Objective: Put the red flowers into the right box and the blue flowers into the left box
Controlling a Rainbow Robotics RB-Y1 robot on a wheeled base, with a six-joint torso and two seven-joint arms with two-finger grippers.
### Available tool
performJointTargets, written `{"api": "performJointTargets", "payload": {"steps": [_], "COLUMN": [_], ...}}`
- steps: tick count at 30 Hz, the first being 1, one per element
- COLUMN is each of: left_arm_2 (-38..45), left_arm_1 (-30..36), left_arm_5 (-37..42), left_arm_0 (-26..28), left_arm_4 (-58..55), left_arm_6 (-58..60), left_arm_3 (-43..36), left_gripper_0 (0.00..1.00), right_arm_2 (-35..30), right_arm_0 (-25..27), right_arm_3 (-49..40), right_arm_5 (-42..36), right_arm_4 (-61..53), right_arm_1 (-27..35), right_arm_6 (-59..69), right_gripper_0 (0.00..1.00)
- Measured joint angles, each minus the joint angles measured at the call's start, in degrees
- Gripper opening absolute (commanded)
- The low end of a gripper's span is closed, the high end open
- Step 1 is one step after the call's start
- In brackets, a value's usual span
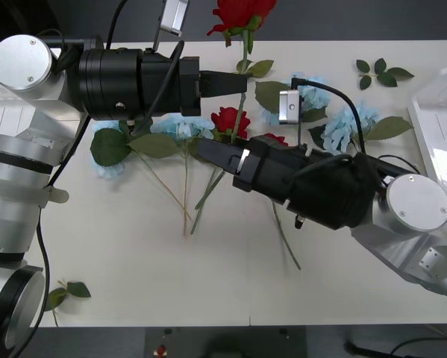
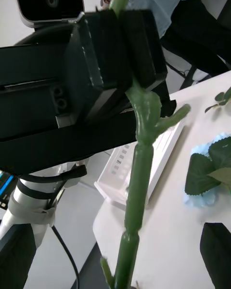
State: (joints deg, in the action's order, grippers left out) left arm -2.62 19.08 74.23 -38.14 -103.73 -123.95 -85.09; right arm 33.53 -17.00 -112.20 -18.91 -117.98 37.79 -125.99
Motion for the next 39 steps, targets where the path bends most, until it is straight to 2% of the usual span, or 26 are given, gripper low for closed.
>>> {"api": "performJointTargets", "payload": {"steps": [1, 3, 5, 6, 7, 8, 10, 25, 26, 27, 39], "left_arm_2": [0.0, 0.0, 0.0, 0.0, 0.0, 0.0, 0.0, 0.0, 0.0, 0.0, 0.0], "left_arm_1": [0.0, 0.0, 0.0, 0.0, 0.0, 0.0, 0.0, 0.0, 0.0, 0.0, 0.0], "left_arm_5": [0.0, 0.0, 0.0, 0.0, 0.0, 0.0, 0.0, 0.0, 0.0, 0.0, 0.0], "left_arm_0": [0.0, 0.0, 0.0, 0.0, 0.0, 0.0, 0.0, 0.0, 0.0, 0.0, 0.0], "left_arm_4": [0.0, 0.0, 0.0, 0.0, 0.0, 0.0, 0.0, 0.0, 0.0, 0.0, 0.0], "left_arm_6": [0.0, 0.0, 0.0, 0.0, 0.0, 0.0, 0.0, 0.0, 0.0, 0.0, 0.0], "left_arm_3": [0.0, 0.0, 0.0, 0.0, 0.0, 0.0, 0.0, 0.0, 0.0, 0.0, 0.0], "left_gripper_0": [0.0, 0.0, 0.0, 0.0, 0.0, 0.0, 0.0, 0.01, 0.34, 1.0, 1.0], "right_arm_2": [0.2, 0.3, 0.3, 0.3, 0.3, 0.3, 0.3, 0.3, 0.3, 0.3, 0.3], "right_arm_0": [-0.5, -1.3, -2.0, -2.3, -2.6, -2.8, -3.1, -3.1, -3.1, -3.1, -3.1], "right_arm_3": [0.6, 1.7, 2.7, 3.2, 3.7, 4.1, 4.5, 4.5, 4.5, 4.5, 4.5], "right_arm_5": [0.0, 0.0, -0.1, -0.3, -0.9, -1.3, -1.5, -1.4, -1.4, -1.4, -1.3], "right_arm_4": [0.2, 1.1, 1.2, 1.2, 1.2, 1.2, 1.2, 1.2, 1.2, 1.2, 1.1], "right_arm_1": [-0.5, -1.2, -1.9, -2.2, -2.4, -2.6, -2.7, -2.7, -2.6, -2.6, -2.6], "right_arm_6": [0.0, 0.0, 0.0, 0.0, 0.0, 0.0, 0.0, 0.0, 0.0, 0.0, 0.0], "right_gripper_0": [1.0, 0.82, 0.41, 0.31, 0.13, 0.05, 0.0, 0.0, 0.0, 0.0, 0.0]}}
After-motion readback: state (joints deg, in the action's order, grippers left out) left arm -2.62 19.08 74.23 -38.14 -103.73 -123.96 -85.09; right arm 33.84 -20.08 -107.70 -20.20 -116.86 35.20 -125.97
